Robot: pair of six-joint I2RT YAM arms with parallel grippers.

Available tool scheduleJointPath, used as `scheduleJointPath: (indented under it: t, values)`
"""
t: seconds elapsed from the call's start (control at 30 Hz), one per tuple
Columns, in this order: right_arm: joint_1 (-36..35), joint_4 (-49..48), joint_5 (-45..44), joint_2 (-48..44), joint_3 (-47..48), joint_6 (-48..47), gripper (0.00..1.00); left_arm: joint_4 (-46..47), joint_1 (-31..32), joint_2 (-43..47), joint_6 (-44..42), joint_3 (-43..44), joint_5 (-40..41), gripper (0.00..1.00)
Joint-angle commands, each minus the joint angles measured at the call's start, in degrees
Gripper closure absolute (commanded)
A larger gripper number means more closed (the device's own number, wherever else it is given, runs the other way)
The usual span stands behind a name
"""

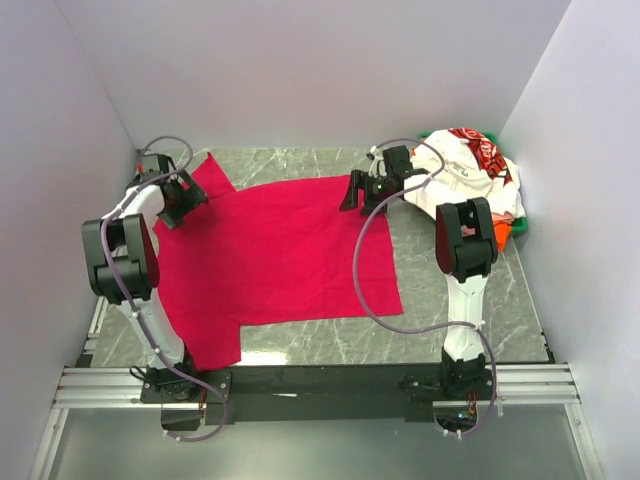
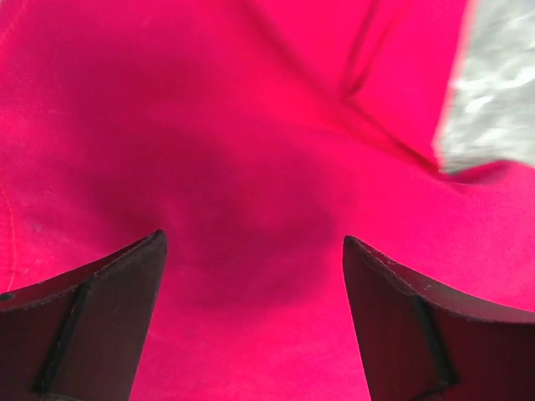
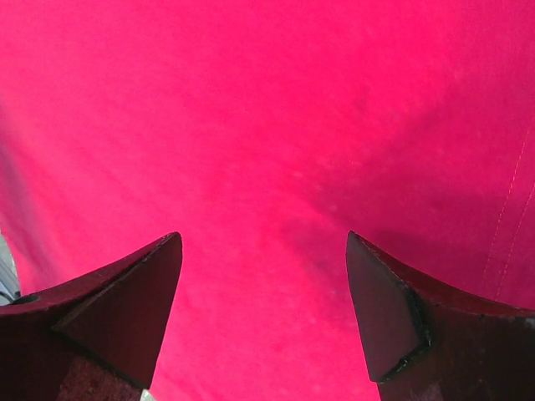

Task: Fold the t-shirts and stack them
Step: Fold the tshirt

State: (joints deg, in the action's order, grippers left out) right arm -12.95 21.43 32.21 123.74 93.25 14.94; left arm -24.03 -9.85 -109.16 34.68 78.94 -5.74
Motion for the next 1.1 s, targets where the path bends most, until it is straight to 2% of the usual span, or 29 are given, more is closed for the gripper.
scheduleJointPath:
  t: [0.0,0.07,0.33,0.43,0.57,0.87,0.97,1.07]
  values:
    - [0.3,2.4,0.2,1.8,0.9,0.4,0.15,-0.6,-0.4,-2.0,-1.5,0.6,0.9,0.09]
    - [0.2,3.3,-0.2,3.3,1.5,0.7,0.15,-1.2,-0.8,-4.1,-1.5,1.2,1.1,0.09]
    - [1.3,9.9,-12.4,6.6,6.0,5.0,0.16,-0.7,-0.1,-11.0,-2.2,4.9,-0.3,0.1]
    - [2.6,11.2,-14.4,6.9,7.3,7.1,0.16,0.0,1.1,-14.3,-2.0,7.6,-1.8,0.11]
    - [4.2,13.0,-16.1,8.3,10.8,8.6,0.16,1.3,3.7,-19.8,-1.5,14.4,-4.6,0.1]
    - [5.9,17.9,-16.8,13.9,23.5,8.6,0.17,-1.3,7.5,-32.5,-1.4,37.6,-11.2,0.11]
    - [6.0,17.9,-15.3,13.5,25.5,8.7,0.16,-0.6,7.5,-31.8,-1.1,39.5,-12.9,0.1]
    - [6.0,16.2,-13.9,11.3,24.2,9.1,0.16,0.6,7.6,-27.7,-1.7,36.3,-13.9,0.1]
